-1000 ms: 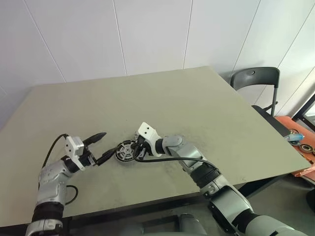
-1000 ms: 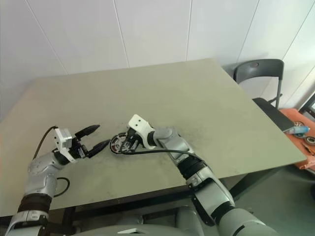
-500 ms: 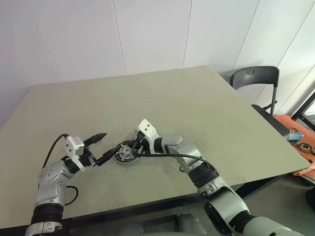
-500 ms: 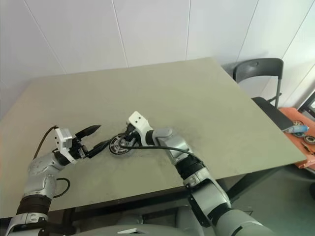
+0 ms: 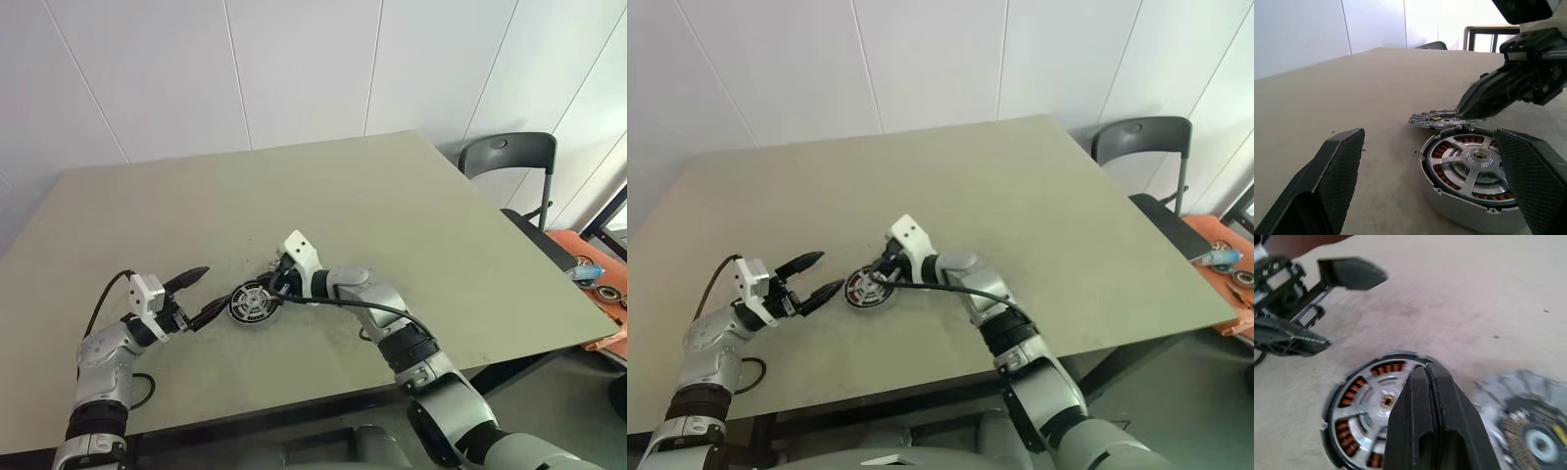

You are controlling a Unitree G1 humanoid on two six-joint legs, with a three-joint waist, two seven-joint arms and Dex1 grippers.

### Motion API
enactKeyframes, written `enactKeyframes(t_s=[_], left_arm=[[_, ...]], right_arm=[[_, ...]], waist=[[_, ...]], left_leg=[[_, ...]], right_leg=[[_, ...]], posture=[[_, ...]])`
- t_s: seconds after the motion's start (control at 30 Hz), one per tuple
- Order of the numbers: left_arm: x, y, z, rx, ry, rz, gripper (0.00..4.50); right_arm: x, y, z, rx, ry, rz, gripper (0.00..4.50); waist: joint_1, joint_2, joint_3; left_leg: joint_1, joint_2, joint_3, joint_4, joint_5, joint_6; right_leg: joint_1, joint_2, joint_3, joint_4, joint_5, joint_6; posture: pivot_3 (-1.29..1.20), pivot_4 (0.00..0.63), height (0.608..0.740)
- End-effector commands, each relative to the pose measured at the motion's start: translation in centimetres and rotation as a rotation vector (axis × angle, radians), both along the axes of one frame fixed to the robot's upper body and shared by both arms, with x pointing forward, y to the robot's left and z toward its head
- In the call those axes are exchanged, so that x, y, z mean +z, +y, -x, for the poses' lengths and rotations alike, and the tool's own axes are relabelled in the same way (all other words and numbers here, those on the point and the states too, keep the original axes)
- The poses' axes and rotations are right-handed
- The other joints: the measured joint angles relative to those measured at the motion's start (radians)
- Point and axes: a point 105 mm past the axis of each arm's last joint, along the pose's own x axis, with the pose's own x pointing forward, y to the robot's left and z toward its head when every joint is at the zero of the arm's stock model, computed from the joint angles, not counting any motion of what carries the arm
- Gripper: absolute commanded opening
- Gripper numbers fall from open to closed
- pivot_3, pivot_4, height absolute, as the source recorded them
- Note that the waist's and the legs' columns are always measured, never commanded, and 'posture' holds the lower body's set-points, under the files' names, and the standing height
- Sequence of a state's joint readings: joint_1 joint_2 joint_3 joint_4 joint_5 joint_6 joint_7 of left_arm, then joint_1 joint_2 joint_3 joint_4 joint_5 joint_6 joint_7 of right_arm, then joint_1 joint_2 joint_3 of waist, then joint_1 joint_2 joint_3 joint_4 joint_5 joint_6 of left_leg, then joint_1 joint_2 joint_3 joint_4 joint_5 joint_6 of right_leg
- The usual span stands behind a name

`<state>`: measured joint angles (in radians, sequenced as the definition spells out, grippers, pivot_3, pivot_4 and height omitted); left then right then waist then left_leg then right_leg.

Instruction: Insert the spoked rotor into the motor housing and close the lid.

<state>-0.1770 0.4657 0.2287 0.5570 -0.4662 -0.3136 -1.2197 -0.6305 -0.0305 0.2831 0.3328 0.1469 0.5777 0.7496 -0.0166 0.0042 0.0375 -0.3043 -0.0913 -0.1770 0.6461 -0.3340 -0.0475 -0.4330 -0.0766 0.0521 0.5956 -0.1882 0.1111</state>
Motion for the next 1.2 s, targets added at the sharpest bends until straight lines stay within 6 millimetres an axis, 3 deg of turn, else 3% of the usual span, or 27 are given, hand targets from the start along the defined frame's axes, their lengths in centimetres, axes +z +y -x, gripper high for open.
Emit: enactKeyframes(t_s=[0.03, 0.17, 0.23, 0.43, 0.63, 1.07, 1.2], left_arm=[[1.2, 0.4, -0.5, 0.005, -0.049, -0.001, 4.50], [1.0, 0.3, -0.5, 0.000, -0.042, 0.004, 4.50], [0.9, 0.3, -0.5, -0.001, -0.037, 0.005, 4.50], [0.8, 0.3, -0.5, -0.005, -0.031, 0.010, 4.50], [0.7, 0.4, -0.4, 0.002, -0.029, 0.010, 4.50], [0.8, 0.4, -0.5, 0.017, -0.033, 0.010, 4.50], [0.8, 0.4, -0.5, 0.017, -0.035, 0.010, 4.50]], right_arm=[[2.4, -1.0, 0.3, 0.033, -0.056, -0.044, 0.02], [2.3, -3.1, 0.9, 0.068, -0.134, 0.047, 0.02], [2.7, -3.6, 1.2, 0.101, -0.184, 0.090, 0.38], [3.3, -3.5, 1.7, 0.229, -0.316, 0.227, 2.26], [2.3, -0.9, 3.7, 0.393, -0.363, 0.280, 4.21], [-1.0, 0.0, 3.3, 0.485, -0.502, 0.480, 4.21], [-1.7, -0.1, 3.1, 0.504, -0.556, 0.537, 3.27]], waist=[[0.001, 0.000, 0.000], [0.003, 0.000, 0.000], [0.002, 0.000, 0.000], [0.000, 0.000, 0.000], [0.004, -0.001, 0.000], [0.003, -0.001, 0.000], [0.004, -0.001, 0.000]], left_leg=[[0.000, 0.000, 0.000, 0.000, 0.000, 0.000], [-0.001, 0.000, 0.001, 0.000, 0.000, 0.000], [-0.001, 0.000, 0.001, 0.000, 0.000, 0.000], [0.001, 0.001, 0.003, 0.000, 0.000, 0.000], [0.000, 0.001, 0.003, 0.000, 0.000, 0.000], [0.000, 0.001, 0.003, 0.000, 0.000, 0.000], [0.000, 0.001, 0.003, 0.000, 0.000, 0.000]], right_leg=[[0.000, 0.000, 0.000, 0.000, 0.000, 0.000], [0.000, 0.000, 0.000, -0.001, 0.000, 0.000], [0.000, -0.001, 0.000, -0.001, -0.002, 0.003], [0.000, -0.001, 0.000, 0.000, -0.002, 0.004], [0.000, -0.001, 0.000, -0.001, -0.002, 0.004], [0.000, -0.001, 0.000, -0.001, 0.000, 0.001], [0.000, -0.001, 0.000, -0.001, 0.000, 0.001]], posture=[[0.00, 0.000, 0.740], [0.00, 0.000, 0.740], [0.00, 0.000, 0.740], [0.00, 0.000, 0.740], [0.00, 0.000, 0.740], [0.00, 0.000, 0.740], [0.00, 0.000, 0.740]])
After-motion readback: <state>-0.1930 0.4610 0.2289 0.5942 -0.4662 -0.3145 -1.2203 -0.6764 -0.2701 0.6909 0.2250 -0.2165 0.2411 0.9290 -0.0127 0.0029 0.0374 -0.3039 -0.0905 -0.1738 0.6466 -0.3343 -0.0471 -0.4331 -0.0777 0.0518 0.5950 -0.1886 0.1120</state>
